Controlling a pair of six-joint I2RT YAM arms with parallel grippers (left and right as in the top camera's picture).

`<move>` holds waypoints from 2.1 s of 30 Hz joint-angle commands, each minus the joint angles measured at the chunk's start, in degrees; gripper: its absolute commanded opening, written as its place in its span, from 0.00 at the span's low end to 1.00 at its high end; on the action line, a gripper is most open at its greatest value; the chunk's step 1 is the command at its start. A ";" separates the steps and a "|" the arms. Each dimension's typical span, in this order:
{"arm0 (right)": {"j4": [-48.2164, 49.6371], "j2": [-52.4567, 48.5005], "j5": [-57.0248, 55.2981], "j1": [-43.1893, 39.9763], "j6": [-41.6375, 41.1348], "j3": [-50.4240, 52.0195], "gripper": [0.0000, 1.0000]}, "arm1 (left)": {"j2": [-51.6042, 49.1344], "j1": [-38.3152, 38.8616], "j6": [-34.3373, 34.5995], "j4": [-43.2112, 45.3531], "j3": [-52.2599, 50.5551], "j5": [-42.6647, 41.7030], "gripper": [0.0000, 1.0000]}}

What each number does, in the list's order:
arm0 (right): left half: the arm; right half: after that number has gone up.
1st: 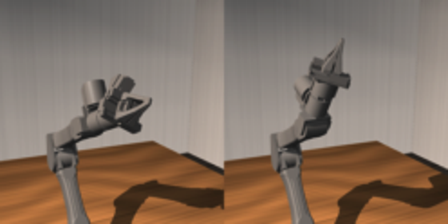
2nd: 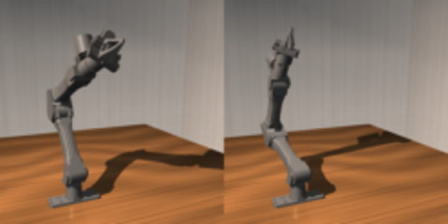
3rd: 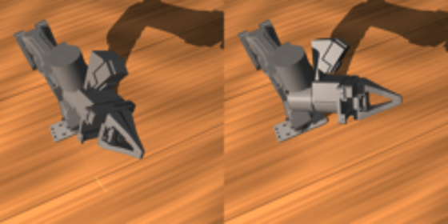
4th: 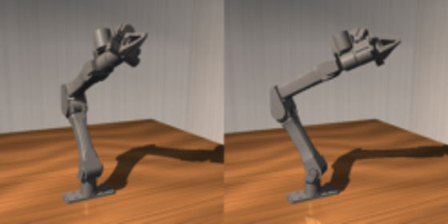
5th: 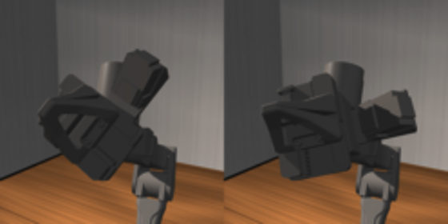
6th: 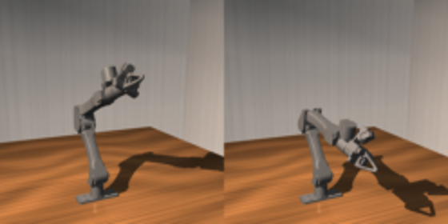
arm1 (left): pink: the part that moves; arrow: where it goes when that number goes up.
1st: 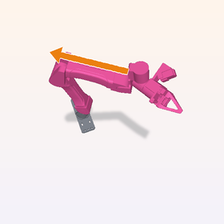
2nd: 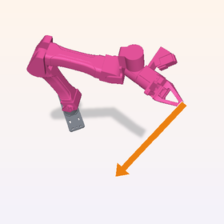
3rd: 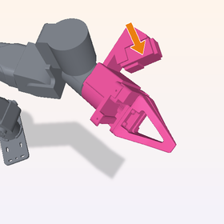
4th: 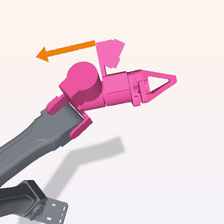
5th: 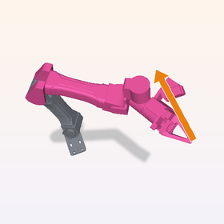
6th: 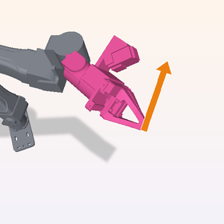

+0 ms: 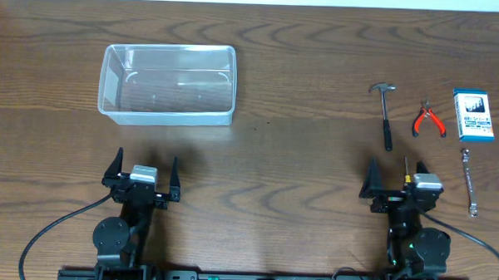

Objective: Pack container

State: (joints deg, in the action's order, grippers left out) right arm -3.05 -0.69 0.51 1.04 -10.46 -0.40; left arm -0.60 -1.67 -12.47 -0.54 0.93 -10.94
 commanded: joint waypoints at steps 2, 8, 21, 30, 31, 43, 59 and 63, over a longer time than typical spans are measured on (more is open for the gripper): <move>1.14 0.35 3.13 0.33 -25.51 0.09 0.99 | -0.02 -0.24 -0.37 -2.45 -0.70 -0.42 0.98; 13.18 0.35 19.23 0.33 -21.05 -0.42 0.99 | -0.02 -0.24 -0.37 -2.45 -0.70 -0.42 0.98; -18.08 -9.77 20.79 0.33 -5.25 -33.07 0.99 | -0.02 -0.24 -0.37 -2.45 -0.70 -0.42 0.98; -55.32 -30.99 19.65 0.33 -2.71 -64.37 0.99 | -0.02 -0.24 -0.37 -2.45 -0.70 -0.42 0.98; -59.93 -33.38 19.65 0.35 -0.96 -67.41 0.99 | -0.02 -0.24 -0.35 -2.45 -0.70 -0.42 0.98; -82.18 -50.53 21.86 0.33 5.38 -79.76 0.99 | -0.02 -0.24 -0.35 -2.45 -0.70 -0.42 0.98; -68.98 -52.85 29.75 0.55 11.26 -82.27 0.99 | -0.04 -0.24 1.62 -2.45 -0.70 -1.07 0.98; -63.34 -56.70 30.99 0.55 8.59 -85.42 0.99 | -0.07 -0.24 2.29 -1.73 -0.70 -2.19 0.98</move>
State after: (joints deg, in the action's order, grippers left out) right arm -68.12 -54.89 28.71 1.04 -0.91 -83.24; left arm -0.64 -1.69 -11.46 -0.99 1.28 -11.11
